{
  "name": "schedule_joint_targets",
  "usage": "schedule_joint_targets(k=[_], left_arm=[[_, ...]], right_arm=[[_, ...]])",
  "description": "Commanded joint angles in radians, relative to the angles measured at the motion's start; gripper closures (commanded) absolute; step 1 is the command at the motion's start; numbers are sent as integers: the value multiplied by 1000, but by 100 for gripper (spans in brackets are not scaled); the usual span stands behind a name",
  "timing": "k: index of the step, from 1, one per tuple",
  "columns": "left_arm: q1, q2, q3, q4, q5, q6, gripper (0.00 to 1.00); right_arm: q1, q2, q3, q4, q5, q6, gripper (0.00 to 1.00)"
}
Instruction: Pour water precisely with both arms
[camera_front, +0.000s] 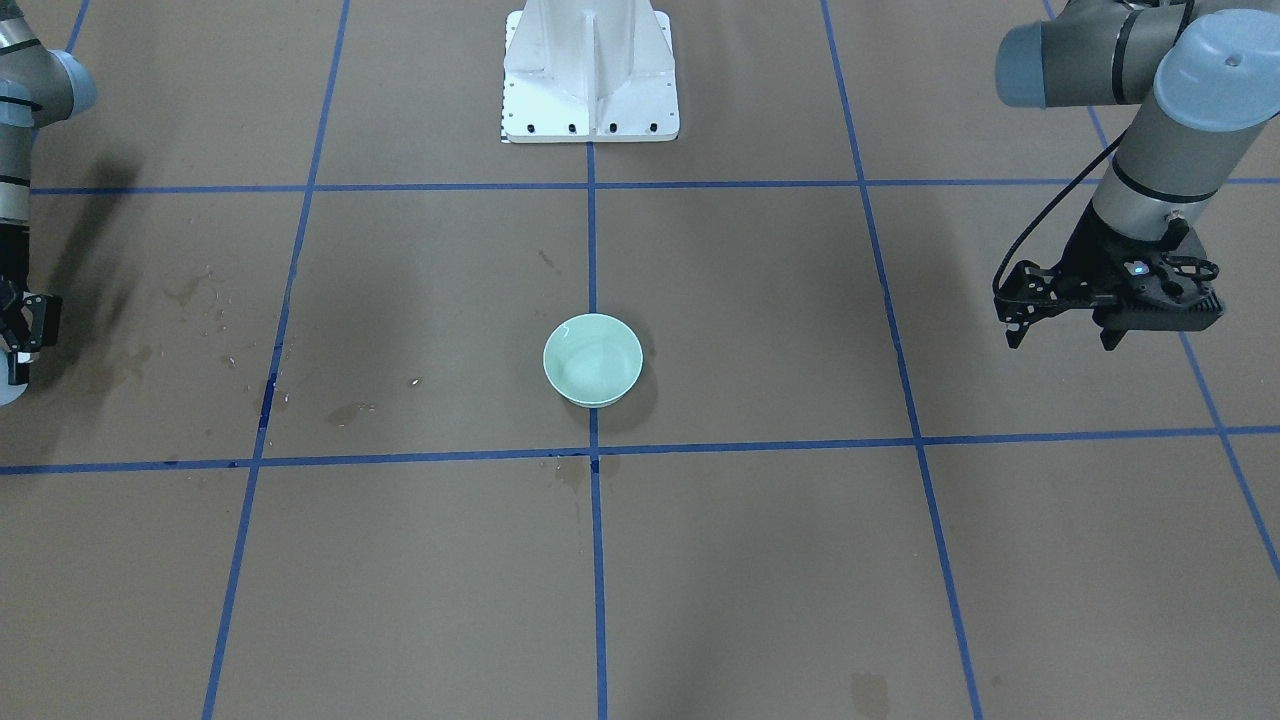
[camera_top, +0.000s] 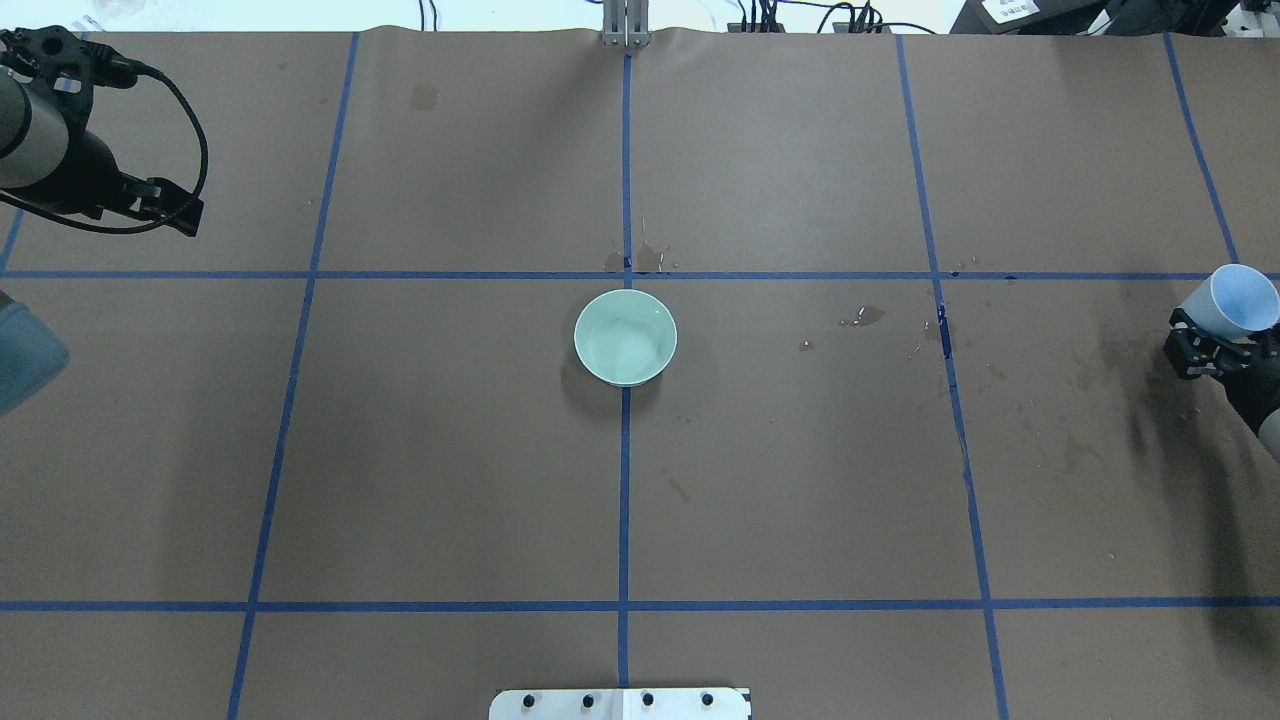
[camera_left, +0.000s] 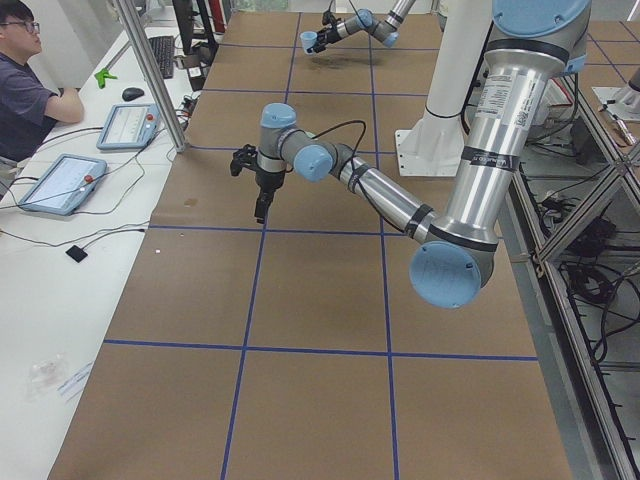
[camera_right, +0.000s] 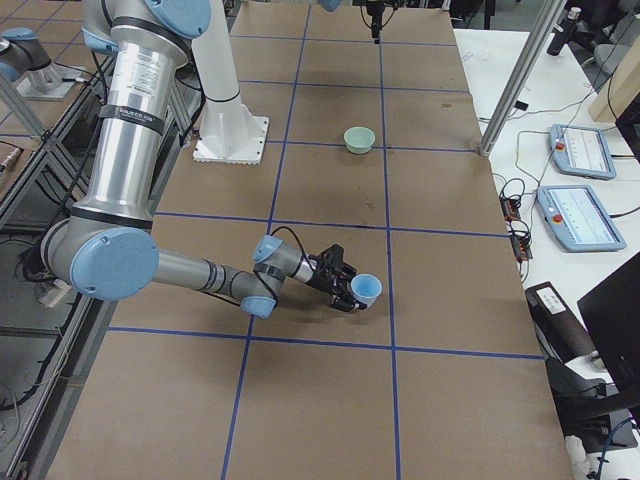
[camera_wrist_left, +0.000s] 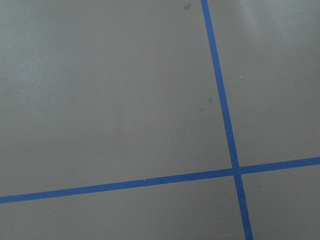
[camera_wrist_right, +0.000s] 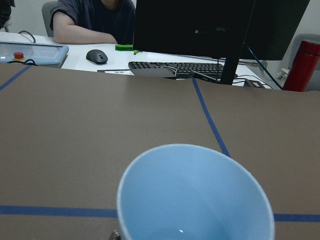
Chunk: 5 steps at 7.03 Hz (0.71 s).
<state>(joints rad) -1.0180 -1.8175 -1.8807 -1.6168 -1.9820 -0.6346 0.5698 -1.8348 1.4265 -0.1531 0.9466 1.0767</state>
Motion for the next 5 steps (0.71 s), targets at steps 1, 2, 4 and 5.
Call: schedule_joint_targets(k=[1,2,4,5], left_arm=[[1,1,0,0,0,1,0],[1,1,2,0,0,1,0],[1,1,3,0,0,1,0],[1,1,2,0,0,1,0]], right_arm=[[-95,0,-4,81,-35,11,100],[-141,0,-4,81,-76,11,100],[-159,-6,-6,84,-98,2,100],[-159,-6,-6,84,-98,2,80]])
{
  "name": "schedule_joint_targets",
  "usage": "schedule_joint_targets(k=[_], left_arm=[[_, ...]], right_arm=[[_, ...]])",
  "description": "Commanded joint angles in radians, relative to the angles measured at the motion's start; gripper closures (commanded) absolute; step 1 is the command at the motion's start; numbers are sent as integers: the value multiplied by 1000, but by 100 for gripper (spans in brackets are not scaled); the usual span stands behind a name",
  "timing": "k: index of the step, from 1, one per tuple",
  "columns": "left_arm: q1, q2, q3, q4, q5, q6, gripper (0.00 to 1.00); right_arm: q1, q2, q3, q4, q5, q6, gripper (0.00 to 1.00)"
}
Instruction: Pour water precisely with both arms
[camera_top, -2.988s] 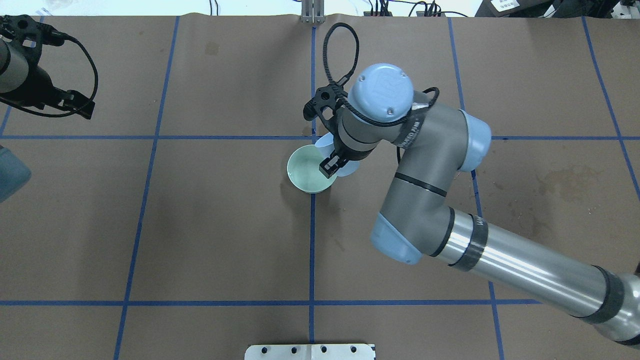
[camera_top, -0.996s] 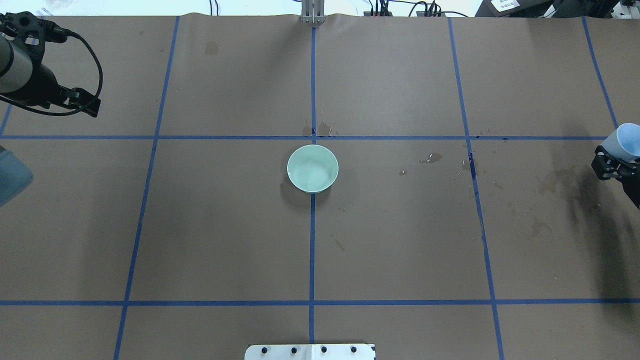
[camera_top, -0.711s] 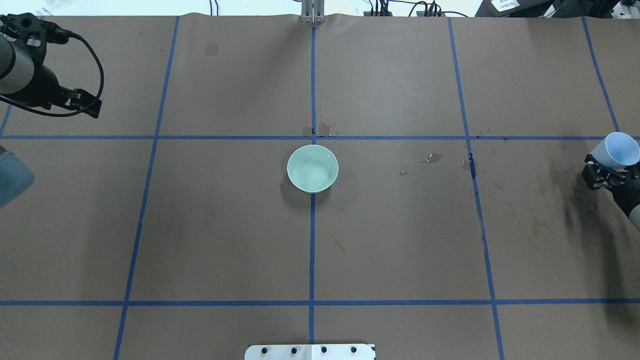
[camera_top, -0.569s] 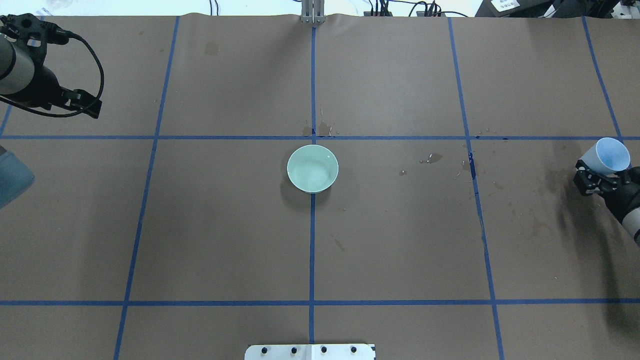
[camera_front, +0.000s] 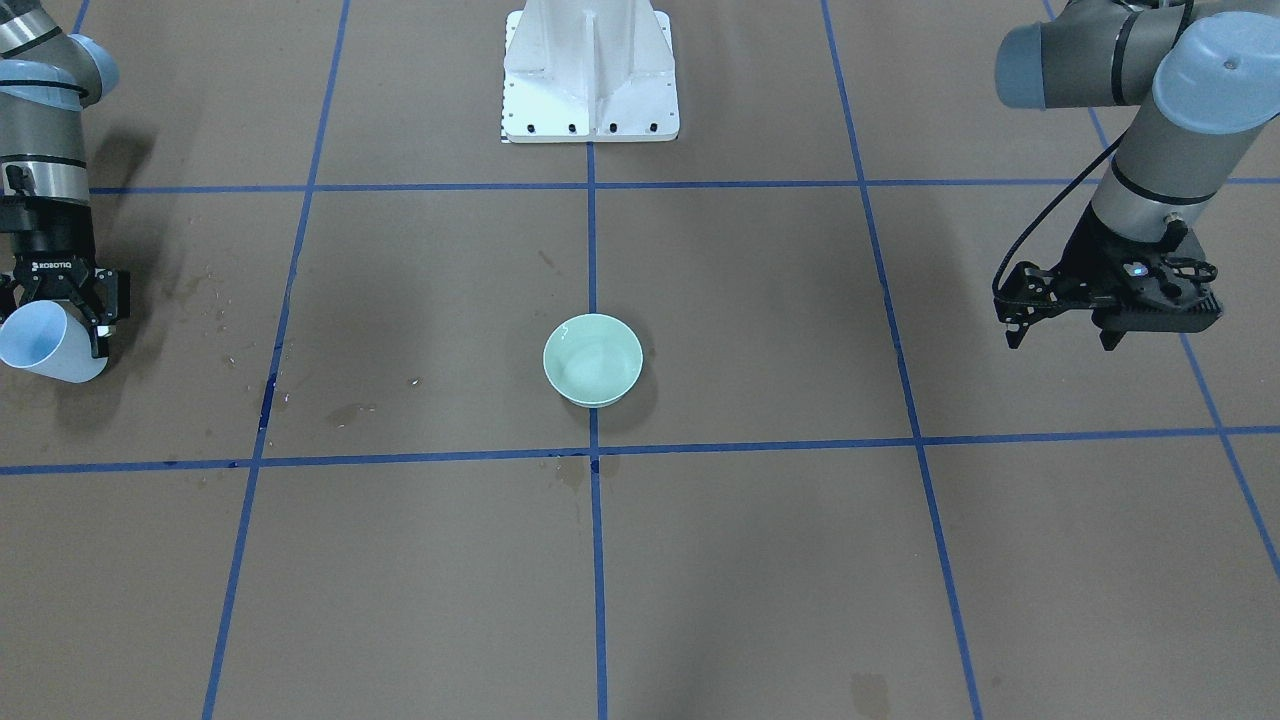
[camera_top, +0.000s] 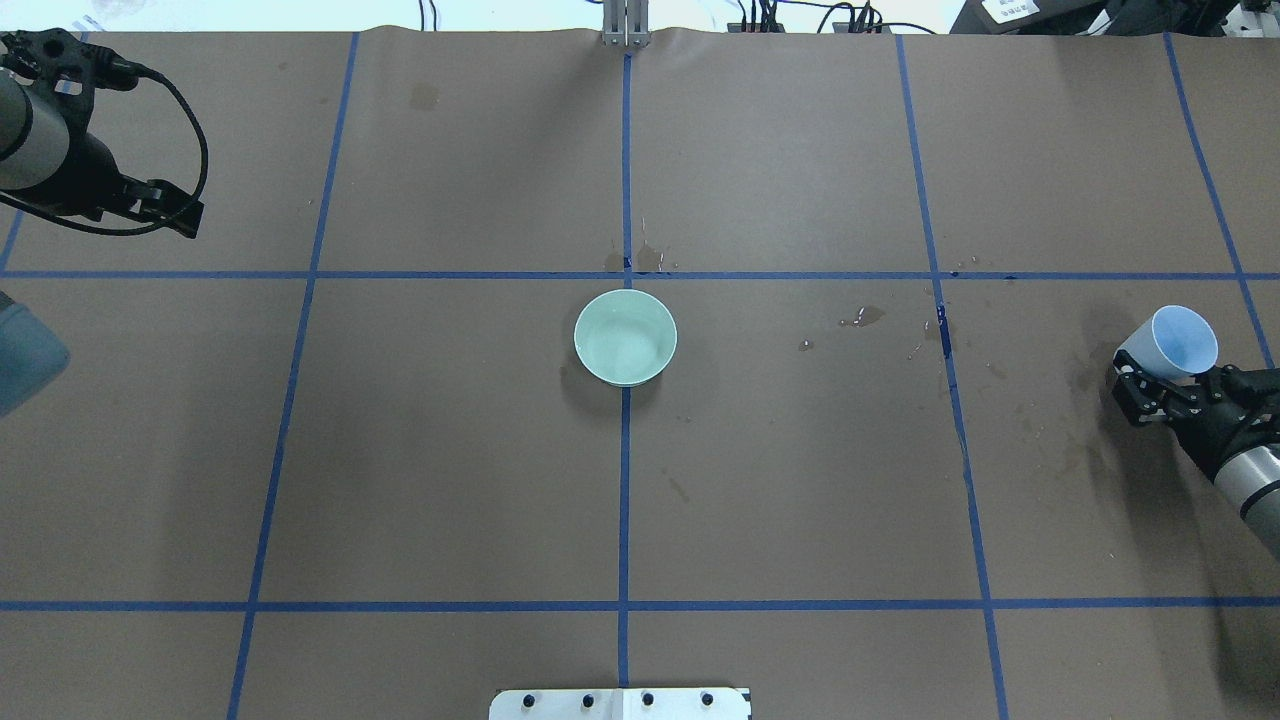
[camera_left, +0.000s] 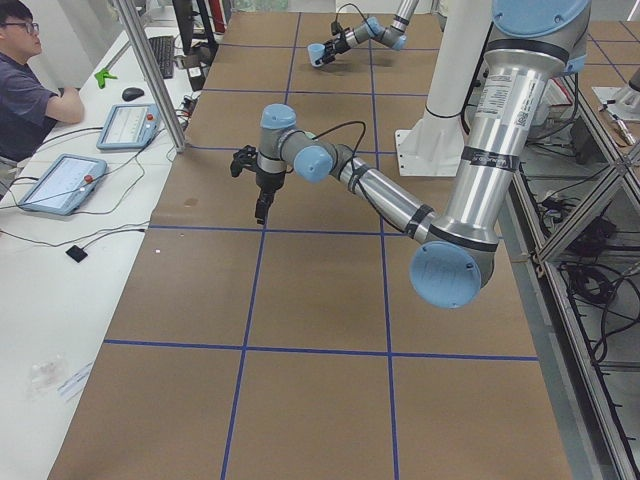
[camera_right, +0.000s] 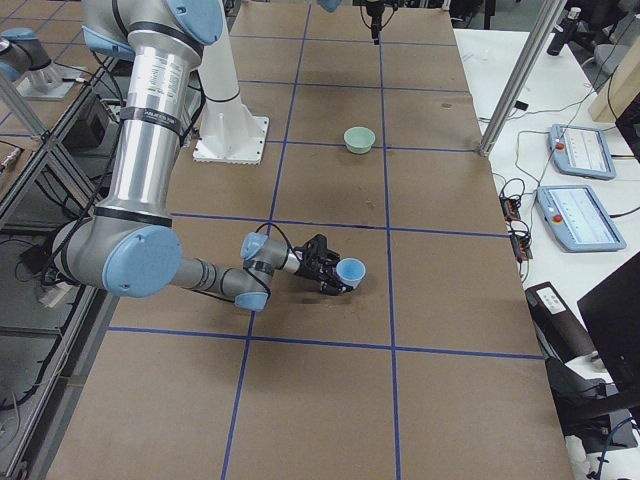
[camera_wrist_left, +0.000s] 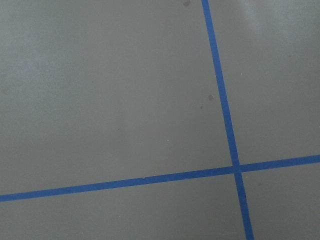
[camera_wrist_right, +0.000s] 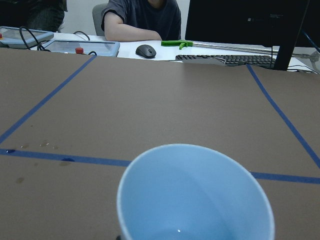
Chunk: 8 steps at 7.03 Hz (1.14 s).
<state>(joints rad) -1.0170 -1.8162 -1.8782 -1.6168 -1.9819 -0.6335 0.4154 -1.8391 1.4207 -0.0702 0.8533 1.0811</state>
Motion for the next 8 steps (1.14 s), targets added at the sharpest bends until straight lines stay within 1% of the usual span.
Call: schedule_joint_targets(k=[1,2,5,7,8], left_arm=[[0,0,-2,0,-2,0,0],[0,0,-2,1,-2,0,0],[0,0,-2,0,-2,0,0],[0,0,-4,2,-2,0,0],[0,0,-4,2,-2,0,0]], right_arm=[[-4,-2,0,19,-13,-4,33],[-4,-6,1,32,-13,-4,0],[-4,-6,1,32,-13,-6,0],[-4,-23,12,73,3,-13,0],[-4,-47,56,75,24,-32,0]])
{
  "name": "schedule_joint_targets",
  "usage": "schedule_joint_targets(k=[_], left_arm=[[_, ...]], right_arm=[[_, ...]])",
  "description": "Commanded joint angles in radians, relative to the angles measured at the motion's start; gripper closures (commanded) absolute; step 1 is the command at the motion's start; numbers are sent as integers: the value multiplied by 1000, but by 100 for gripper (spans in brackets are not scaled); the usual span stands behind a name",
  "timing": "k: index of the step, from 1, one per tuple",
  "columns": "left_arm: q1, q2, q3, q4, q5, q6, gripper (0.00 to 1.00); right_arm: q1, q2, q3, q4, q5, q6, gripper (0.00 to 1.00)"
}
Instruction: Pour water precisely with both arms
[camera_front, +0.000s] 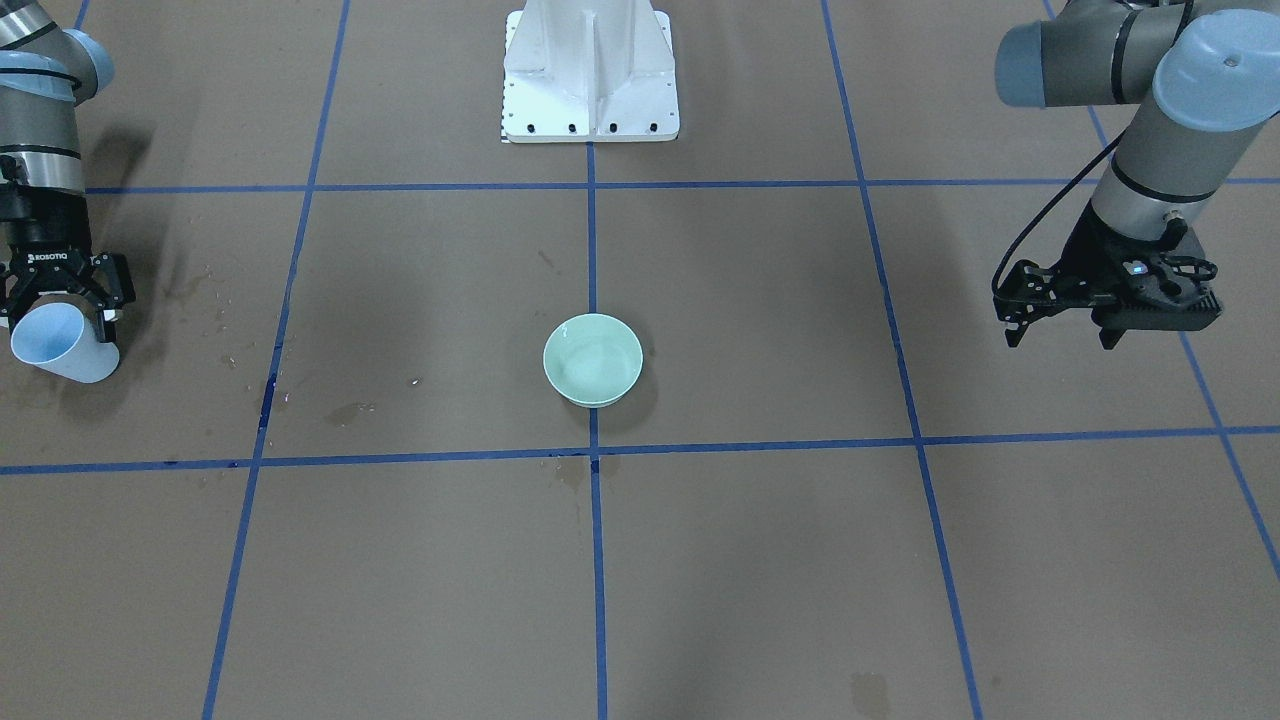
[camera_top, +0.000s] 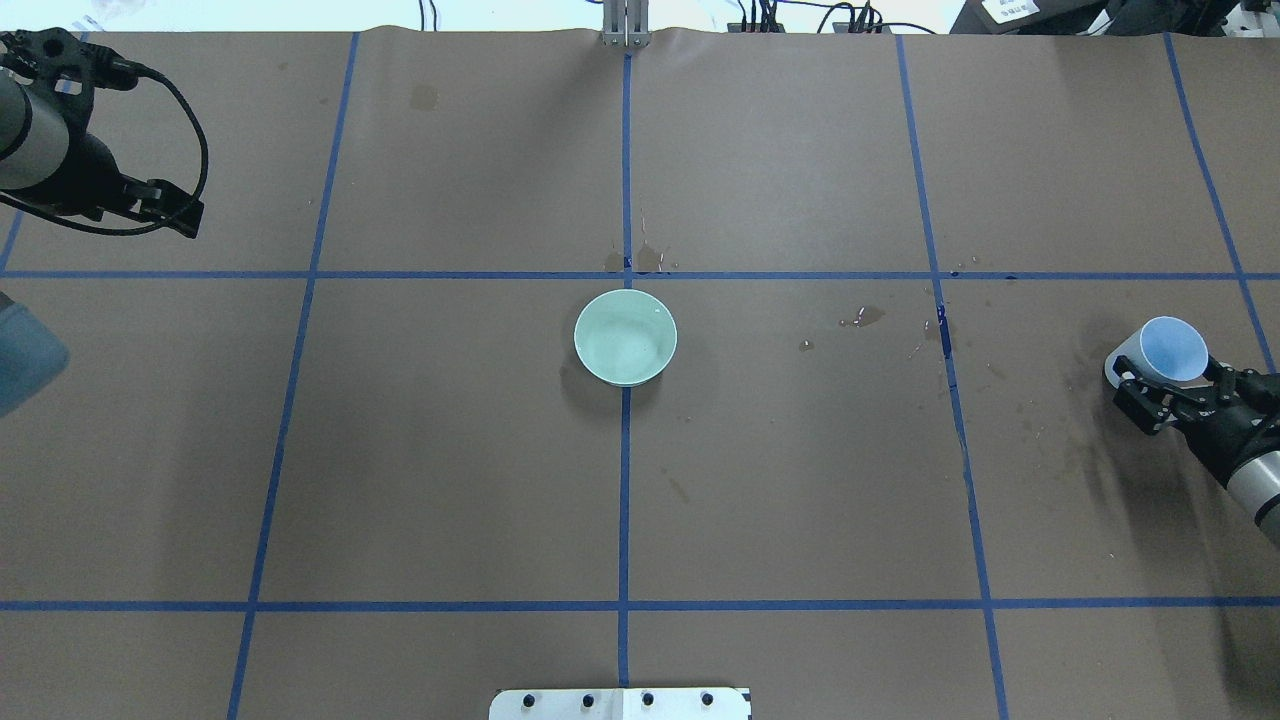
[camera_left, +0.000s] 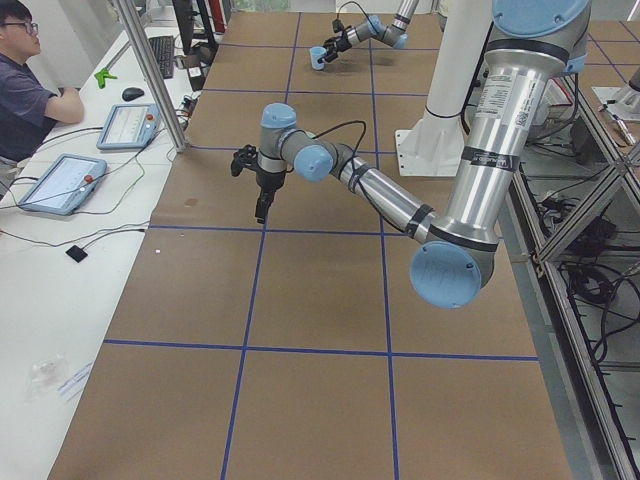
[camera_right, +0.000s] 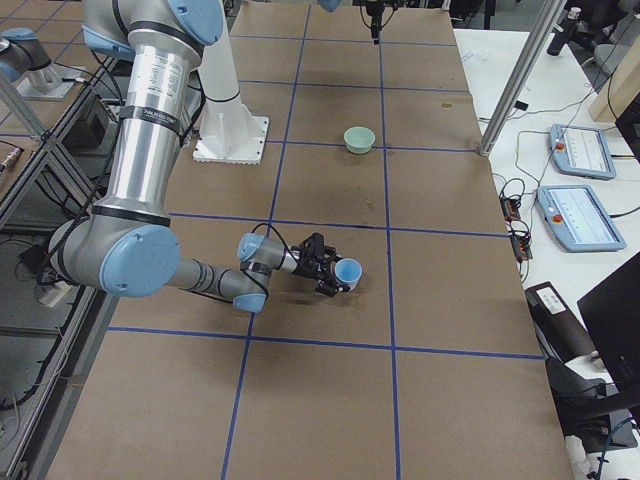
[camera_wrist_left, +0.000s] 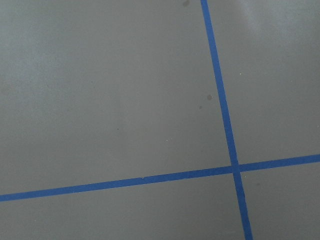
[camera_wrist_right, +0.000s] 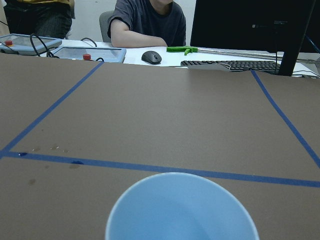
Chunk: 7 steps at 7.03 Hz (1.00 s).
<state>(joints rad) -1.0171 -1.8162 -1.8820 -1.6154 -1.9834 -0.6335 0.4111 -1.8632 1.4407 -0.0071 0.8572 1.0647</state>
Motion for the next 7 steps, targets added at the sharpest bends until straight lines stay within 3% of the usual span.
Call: schedule_joint_targets(k=[1,4,5,6,7], left_arm=[[0,0,-2,0,0,0,0],[0,2,-8,0,0,0,0],[2,2,-9,-3,2,0,0],[6,-5,-25,-3,0,-3,0],[20,-11,-28,-4,2,-5,0]], right_arm=[[2,-56,70,12,37,-38,0],[27,-146,183,12,132,-187,0],[137,-145,190,3,272,-230,0],[372,-124,185,-28,586,-311,0],[649,-40,187,-156,934,-397,0]])
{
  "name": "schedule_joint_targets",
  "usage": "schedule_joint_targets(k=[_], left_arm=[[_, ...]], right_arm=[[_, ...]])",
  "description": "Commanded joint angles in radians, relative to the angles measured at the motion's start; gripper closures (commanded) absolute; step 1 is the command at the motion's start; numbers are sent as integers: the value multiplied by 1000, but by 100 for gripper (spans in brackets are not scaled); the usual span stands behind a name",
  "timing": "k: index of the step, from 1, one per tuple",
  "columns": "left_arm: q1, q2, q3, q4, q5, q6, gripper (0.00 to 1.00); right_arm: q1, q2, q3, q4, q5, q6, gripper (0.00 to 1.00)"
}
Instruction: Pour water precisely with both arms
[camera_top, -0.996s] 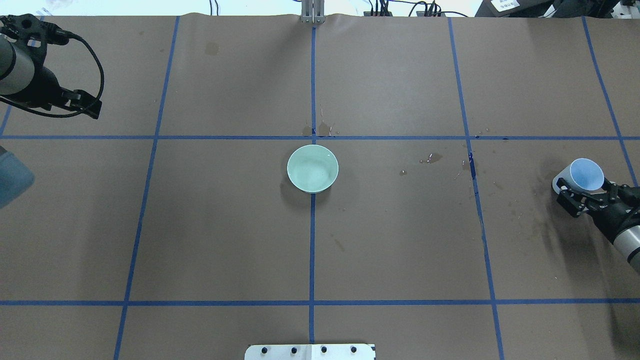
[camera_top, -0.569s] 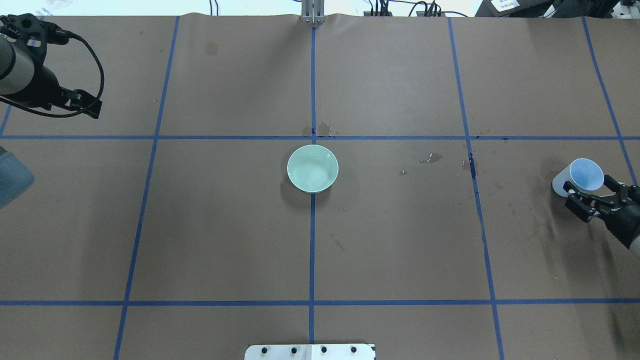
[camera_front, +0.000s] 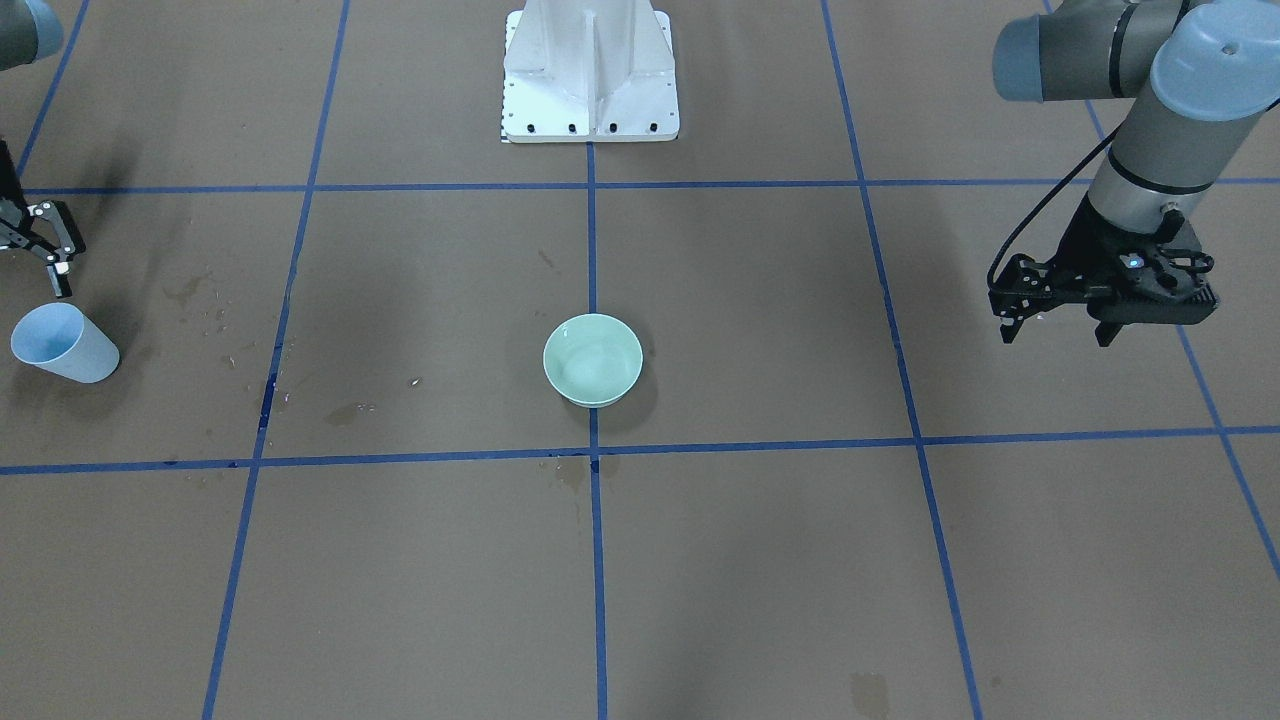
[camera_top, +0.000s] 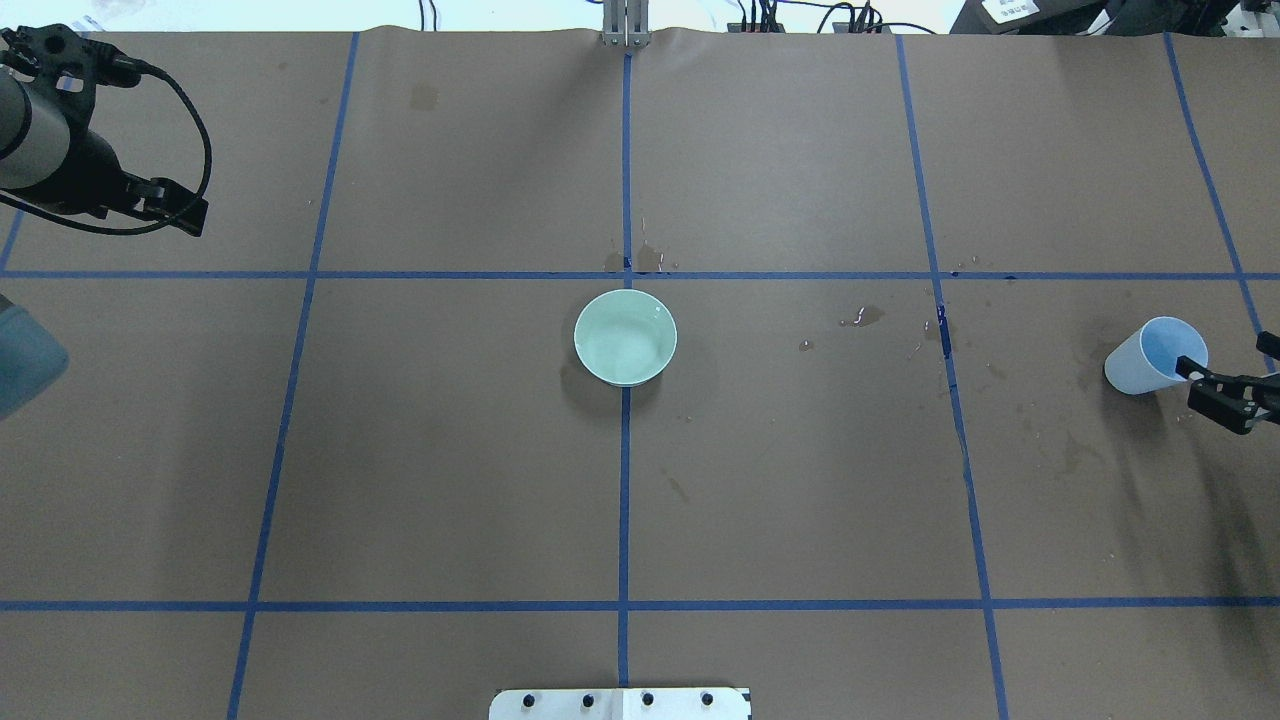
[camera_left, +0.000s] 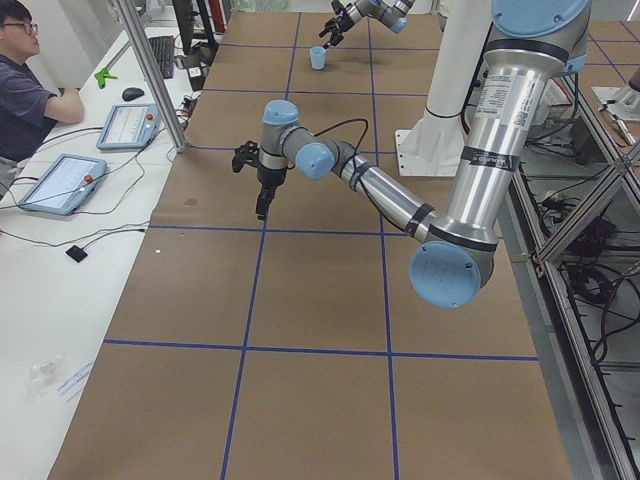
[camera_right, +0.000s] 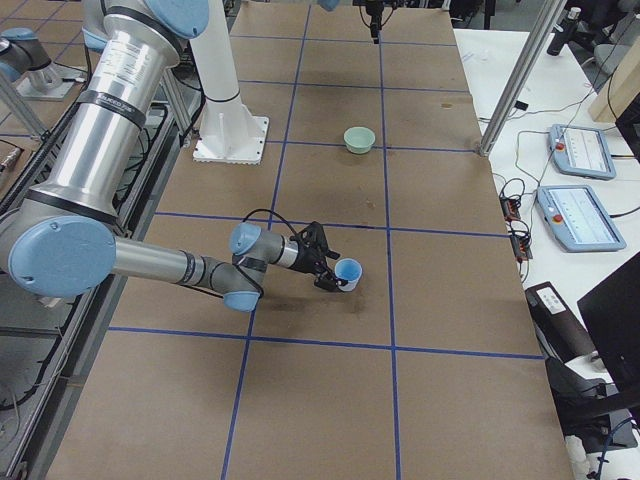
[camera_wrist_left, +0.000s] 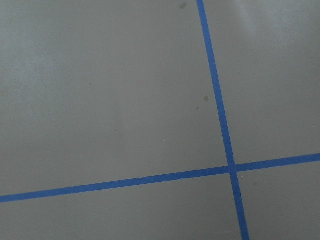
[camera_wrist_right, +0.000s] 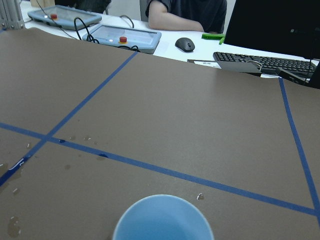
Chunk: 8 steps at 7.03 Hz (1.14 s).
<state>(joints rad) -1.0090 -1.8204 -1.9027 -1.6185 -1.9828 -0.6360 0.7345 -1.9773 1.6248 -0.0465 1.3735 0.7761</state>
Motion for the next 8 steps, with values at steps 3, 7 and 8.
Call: schedule_joint_targets(k=[3,7,8], left_arm=[[192,-141,0,-7,42,-322,0],[340,-279,184,-349,41,-721,0],[363,-356,267,-351,41,-772,0]], right_arm=[[679,256,4,-605,885,-430,0],[769,398,13,-1239,970,-769,0],[769,429,13,-1376,964,-814,0]])
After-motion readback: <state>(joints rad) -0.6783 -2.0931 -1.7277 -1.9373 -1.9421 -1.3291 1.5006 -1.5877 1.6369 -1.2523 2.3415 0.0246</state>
